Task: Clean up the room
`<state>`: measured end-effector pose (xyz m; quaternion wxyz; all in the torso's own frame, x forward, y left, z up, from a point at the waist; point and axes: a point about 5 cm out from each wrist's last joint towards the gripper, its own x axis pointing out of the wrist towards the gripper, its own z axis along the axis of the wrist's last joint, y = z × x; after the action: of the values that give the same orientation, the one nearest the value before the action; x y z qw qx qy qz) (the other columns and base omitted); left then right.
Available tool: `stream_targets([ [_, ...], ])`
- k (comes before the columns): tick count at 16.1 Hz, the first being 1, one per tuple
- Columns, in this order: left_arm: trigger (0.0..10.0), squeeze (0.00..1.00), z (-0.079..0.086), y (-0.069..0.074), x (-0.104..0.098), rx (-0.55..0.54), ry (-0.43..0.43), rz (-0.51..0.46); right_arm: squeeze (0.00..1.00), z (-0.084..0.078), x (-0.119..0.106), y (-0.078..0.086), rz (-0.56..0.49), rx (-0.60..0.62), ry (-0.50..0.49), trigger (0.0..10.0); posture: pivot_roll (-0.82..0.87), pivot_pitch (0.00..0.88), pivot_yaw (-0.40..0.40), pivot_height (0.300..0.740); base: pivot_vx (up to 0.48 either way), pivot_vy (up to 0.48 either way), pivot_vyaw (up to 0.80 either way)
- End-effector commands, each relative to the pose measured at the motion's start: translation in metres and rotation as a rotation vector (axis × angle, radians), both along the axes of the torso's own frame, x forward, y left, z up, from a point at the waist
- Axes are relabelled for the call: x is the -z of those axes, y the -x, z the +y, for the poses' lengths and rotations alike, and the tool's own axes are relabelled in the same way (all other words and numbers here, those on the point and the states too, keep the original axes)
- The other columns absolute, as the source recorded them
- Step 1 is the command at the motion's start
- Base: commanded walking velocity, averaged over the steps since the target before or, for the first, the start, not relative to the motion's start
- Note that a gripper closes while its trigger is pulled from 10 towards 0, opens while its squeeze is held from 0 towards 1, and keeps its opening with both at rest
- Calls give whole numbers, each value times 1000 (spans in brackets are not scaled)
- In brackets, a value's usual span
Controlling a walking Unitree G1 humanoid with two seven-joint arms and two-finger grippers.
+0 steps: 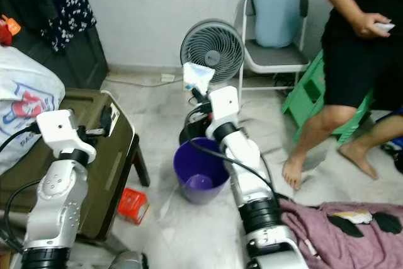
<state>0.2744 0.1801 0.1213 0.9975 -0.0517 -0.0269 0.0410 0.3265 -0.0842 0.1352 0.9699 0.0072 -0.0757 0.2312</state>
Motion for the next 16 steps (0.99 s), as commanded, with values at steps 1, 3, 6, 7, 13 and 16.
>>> stream_targets([
  [1, 10000, 0, -3, -2, -5, 20, -2, -23, 0, -2, -2, -2, -2, 1, 4, 10000, 62, 0, -54, 740, 311, 0, -587],
  [3, 10000, 0, -3, -2, -5, 22, -1, -24, 0, -2, -3, -1, -10, -1, 6, 10000, 62, 0, -54, 740, 317, 0, -294],
  [6, 10000, 0, -4, -2, -5, 26, -2, -24, 0, -1, -3, -1, -12, -4, 8, 10000, 62, 0, -54, 740, 330, 0, 0],
  [7, 10000, 0, -4, -2, -5, 28, -3, -23, 0, -1, -3, -1, -13, -4, 8, 10000, 62, 0, -54, 740, 341, 0, 0],
  [13, 10000, 0, -3, -1, -5, 27, -3, -23, 0, -1, -3, -1, -10, 0, 2, 10000, 65, 0, -52, 740, 330, 0, 0],
  [16, 10000, 0, 3, 0, -4, -29, -9, -11, 0, 0, -2, 0, -15, 11, 11, 10000, 73, 0, -45, 740, 0, 0, 0],
])
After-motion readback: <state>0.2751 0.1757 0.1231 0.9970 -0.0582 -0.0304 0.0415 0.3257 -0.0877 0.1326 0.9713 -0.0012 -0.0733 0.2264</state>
